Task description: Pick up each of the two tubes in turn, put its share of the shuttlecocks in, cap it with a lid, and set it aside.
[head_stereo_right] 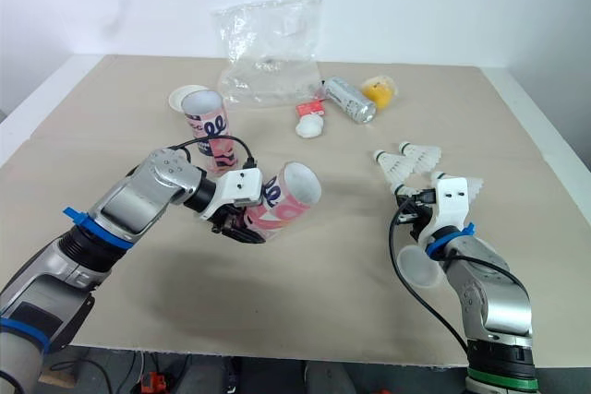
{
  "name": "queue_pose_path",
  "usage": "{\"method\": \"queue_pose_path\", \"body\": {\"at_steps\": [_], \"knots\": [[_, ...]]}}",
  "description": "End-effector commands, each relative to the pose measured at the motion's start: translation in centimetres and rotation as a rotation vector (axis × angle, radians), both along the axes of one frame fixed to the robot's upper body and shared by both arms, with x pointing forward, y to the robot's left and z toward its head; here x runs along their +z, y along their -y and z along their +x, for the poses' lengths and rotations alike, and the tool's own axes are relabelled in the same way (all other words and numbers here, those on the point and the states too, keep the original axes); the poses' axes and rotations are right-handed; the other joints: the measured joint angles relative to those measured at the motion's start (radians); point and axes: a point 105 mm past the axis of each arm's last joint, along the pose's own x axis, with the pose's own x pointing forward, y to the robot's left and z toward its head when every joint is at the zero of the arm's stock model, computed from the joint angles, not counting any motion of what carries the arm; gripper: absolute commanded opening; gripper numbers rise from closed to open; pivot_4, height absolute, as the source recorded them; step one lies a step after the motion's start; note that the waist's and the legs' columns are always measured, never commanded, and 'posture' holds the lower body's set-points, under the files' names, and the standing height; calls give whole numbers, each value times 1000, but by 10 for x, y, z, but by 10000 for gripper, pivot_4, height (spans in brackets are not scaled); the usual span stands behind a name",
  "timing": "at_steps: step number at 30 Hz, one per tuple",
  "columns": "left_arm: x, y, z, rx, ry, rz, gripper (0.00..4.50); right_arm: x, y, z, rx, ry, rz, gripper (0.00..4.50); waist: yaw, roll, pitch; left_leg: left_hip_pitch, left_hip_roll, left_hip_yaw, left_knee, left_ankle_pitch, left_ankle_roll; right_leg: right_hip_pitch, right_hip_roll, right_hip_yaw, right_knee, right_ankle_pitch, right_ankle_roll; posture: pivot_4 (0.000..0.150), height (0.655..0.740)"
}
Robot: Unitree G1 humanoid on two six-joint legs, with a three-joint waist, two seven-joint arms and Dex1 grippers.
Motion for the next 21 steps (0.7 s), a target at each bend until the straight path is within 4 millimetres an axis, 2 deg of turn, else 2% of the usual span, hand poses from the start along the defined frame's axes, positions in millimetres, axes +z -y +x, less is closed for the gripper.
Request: {"method": "queue_pose_path", "body": {"at_steps": [1, 4, 7, 10, 12, 17, 21], "knots": [[8, -3, 4, 11, 35, -5, 28985, 52, -9, -11, 111, 132, -140, 888, 0, 4, 2, 0, -1, 0, 0, 0, 0, 0, -1, 1, 0, 0, 1, 1500, 7400], [7, -4, 5, 10, 34, -2, 28985, 91, -31, -21, 312, 224, -244, 888, 0, 5, 3, 0, -1, 0, 0, 0, 0, 0, 0, 1, 0, 0, 1, 1500, 7400], [7, -4, 6, 1, 36, -1, 28985, 133, -55, -42, 574, 309, -388, 888, -1, 6, 3, 0, -1, 0, 1, 0, 0, 1, 0, 1, 0, 0, 1, 1500, 7400], [8, 0, 9, -5, 39, -8, 28985, 161, -81, -59, 807, 362, -569, 888, 0, 6, 3, 1, -1, -1, 2, 0, 0, 2, 0, 0, 0, 0, 1, 1500, 7400], [8, 2, 9, -8, 39, -13, 28985, 164, -93, -65, 905, 380, -664, 888, 0, 5, 4, 1, -1, -2, 3, 0, 0, 3, 0, 0, 0, 0, 1, 1500, 7400], [7, 8, 8, -21, 35, -24, 28985, 147, -116, -65, 1112, 374, -868, 888, 1, 4, 4, 0, -2, -2, 3, 0, 0, 2, -1, 0, 0, -1, 1, 1500, 7400], [8, 10, 8, -21, 37, -31, 28985, 136, -118, -55, 1162, 359, -932, 888, 3, 4, 4, -2, -3, -1, 4, 0, 0, 1, -1, 0, 0, -1, 2, 1500, 7400]]}}
